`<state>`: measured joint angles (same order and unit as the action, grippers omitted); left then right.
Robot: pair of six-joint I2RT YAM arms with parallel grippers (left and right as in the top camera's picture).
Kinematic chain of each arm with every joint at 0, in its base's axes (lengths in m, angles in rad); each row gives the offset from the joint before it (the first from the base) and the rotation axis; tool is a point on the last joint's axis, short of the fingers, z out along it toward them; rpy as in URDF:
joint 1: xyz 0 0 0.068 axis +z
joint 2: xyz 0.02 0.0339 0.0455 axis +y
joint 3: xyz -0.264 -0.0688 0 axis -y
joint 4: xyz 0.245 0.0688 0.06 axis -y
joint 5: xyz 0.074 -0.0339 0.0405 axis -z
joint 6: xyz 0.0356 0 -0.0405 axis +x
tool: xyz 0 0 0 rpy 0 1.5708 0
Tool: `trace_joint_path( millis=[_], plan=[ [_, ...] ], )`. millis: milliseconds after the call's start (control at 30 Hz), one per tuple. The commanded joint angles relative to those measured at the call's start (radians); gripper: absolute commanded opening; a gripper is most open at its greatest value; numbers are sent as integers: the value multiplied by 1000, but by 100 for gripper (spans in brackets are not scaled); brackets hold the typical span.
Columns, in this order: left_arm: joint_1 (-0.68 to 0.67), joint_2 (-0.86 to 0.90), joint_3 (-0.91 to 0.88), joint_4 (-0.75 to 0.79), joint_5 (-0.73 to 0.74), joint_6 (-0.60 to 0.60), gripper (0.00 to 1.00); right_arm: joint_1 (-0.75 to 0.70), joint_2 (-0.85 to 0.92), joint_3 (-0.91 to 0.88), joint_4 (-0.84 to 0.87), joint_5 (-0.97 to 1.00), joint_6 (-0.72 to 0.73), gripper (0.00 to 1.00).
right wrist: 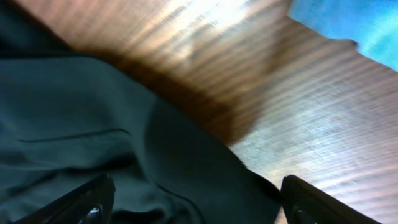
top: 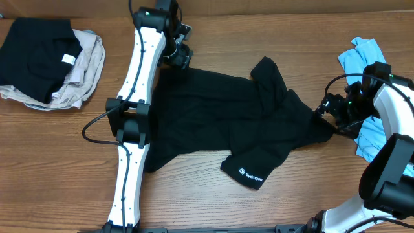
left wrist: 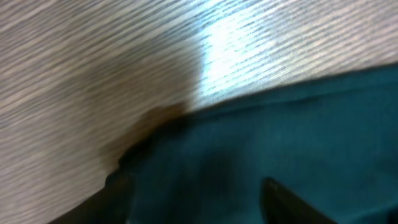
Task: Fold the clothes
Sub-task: 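Hold the shirt's top with left gripper, tug right sleeve with right gripper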
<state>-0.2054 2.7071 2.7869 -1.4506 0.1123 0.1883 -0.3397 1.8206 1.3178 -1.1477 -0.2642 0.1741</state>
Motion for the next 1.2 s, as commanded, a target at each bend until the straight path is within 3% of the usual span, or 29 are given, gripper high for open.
trace_joint_path(
  millis=[0,467,833,933,1167],
  plan=[
    [-5,27,-3,33,-28,11,52,0,-3,-2,29,-77,-19,88],
    [11,80,-4,51,-144,26,56,41,-3,-2,52,-78,-23,88],
    [35,82,-4,4,-137,48,38,44,-3,-2,67,-78,-22,88],
    [35,82,-4,11,-126,49,26,44,-3,-2,67,-78,-23,88],
    [35,92,-4,16,-82,60,27,44,-3,-2,69,-77,-23,88]
  ],
)
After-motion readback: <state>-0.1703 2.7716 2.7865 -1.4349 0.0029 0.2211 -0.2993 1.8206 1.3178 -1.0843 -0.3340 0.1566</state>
